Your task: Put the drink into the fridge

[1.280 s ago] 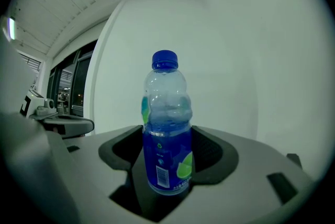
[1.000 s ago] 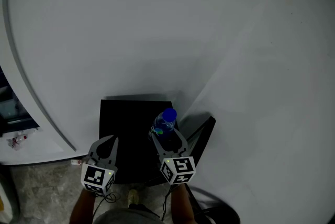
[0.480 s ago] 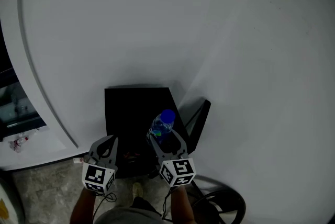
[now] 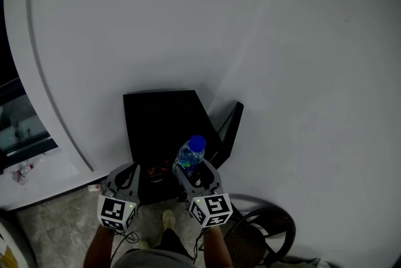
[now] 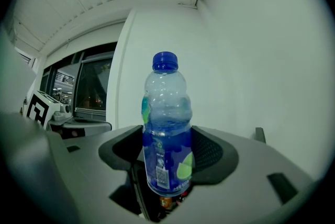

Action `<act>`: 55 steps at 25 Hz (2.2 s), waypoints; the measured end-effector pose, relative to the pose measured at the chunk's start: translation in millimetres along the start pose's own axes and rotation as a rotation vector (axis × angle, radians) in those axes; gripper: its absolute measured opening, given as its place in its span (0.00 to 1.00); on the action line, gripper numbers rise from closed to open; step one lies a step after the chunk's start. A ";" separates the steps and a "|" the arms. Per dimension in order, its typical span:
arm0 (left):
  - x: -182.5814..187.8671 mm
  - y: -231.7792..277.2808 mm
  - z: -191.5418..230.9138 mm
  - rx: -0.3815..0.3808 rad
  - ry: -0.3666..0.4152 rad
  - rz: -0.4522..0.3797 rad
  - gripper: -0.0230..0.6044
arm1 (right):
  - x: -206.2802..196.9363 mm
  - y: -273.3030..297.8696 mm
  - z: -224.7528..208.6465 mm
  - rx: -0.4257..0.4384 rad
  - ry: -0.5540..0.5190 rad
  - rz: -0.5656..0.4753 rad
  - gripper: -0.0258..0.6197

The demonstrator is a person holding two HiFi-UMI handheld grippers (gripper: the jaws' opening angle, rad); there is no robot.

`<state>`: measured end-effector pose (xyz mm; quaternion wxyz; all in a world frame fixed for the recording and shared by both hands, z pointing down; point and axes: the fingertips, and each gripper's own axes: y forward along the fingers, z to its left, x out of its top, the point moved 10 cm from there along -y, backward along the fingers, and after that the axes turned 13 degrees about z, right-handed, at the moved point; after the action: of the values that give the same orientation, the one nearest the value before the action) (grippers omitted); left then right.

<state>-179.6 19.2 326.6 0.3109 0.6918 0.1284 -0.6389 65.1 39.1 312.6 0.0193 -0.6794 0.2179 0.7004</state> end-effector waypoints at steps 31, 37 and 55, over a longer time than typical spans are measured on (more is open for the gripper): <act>-74.7 76.3 -79.5 -0.030 0.022 0.072 0.04 | -115.8 -18.3 -65.5 -0.008 0.008 -0.057 0.51; -117.3 101.6 -83.2 -0.012 -0.005 0.073 0.04 | -158.9 5.8 -82.1 0.024 0.000 -0.041 0.51; -241.2 164.9 -79.5 0.060 -0.026 0.116 0.04 | -288.5 92.4 -104.5 0.055 0.005 -0.025 0.51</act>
<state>-57.2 -8.1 602.1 0.3282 0.6987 0.0647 -0.6324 155.8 -1.5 617.3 0.0462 -0.6830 0.2286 0.6922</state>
